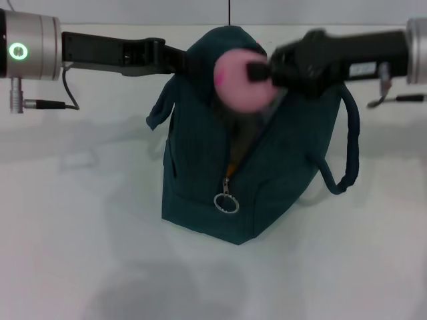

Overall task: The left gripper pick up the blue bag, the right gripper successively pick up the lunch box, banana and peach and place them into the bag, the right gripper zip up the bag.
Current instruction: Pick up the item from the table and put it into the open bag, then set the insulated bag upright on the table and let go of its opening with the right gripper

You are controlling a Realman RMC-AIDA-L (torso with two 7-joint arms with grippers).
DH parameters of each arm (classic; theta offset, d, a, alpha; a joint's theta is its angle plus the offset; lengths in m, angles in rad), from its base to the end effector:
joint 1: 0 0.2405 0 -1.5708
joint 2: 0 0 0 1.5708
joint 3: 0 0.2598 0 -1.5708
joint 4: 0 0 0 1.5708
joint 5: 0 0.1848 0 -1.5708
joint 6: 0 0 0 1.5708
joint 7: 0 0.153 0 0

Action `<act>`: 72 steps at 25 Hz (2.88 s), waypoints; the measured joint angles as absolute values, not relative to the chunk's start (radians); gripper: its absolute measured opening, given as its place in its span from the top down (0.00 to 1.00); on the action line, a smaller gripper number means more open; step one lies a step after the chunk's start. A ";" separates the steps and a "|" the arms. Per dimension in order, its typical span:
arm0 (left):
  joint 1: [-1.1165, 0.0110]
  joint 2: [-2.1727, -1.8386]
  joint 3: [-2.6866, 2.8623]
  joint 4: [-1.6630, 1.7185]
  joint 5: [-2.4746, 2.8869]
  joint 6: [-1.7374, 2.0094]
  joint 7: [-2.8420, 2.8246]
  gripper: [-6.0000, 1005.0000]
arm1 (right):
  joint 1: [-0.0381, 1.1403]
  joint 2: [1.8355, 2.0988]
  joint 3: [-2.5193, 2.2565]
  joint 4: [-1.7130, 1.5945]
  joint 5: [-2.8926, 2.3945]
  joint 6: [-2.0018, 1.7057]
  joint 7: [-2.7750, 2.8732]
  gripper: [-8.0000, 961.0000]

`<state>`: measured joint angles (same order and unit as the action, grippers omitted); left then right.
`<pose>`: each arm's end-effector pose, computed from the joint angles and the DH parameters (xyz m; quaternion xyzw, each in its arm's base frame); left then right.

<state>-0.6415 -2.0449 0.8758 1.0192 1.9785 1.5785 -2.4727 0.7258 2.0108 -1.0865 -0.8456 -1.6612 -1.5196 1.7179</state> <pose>-0.1693 0.3581 0.0294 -0.8460 -0.4849 -0.2170 0.0450 0.1201 0.3610 0.0060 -0.9525 0.1308 0.2726 0.0368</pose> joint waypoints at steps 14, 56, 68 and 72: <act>-0.646 -2.046 0.876 1.017 1.980 1.577 -2.477 0.94 | 0.727 2.005 -1.147 -0.750 -1.794 -1.537 1.750 0.91; -0.634 -2.058 0.875 0.981 1.980 1.578 -2.448 0.94 | 0.325 2.000 -0.790 -0.650 -1.557 -1.517 1.326 0.19; -0.631 -2.056 0.872 0.975 1.980 1.578 -2.442 0.94 | 0.566 2.025 -0.936 -0.443 -1.573 -1.075 1.302 0.19; -0.622 -2.056 0.871 0.966 1.979 1.579 -2.432 0.94 | 0.544 2.024 -0.935 -0.451 -1.363 -1.052 1.230 0.19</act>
<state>-0.6218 -2.0562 0.8707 0.9656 1.9790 1.5791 -2.4320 0.5441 2.0241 -0.9349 -0.4510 -1.3625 -1.0515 1.2305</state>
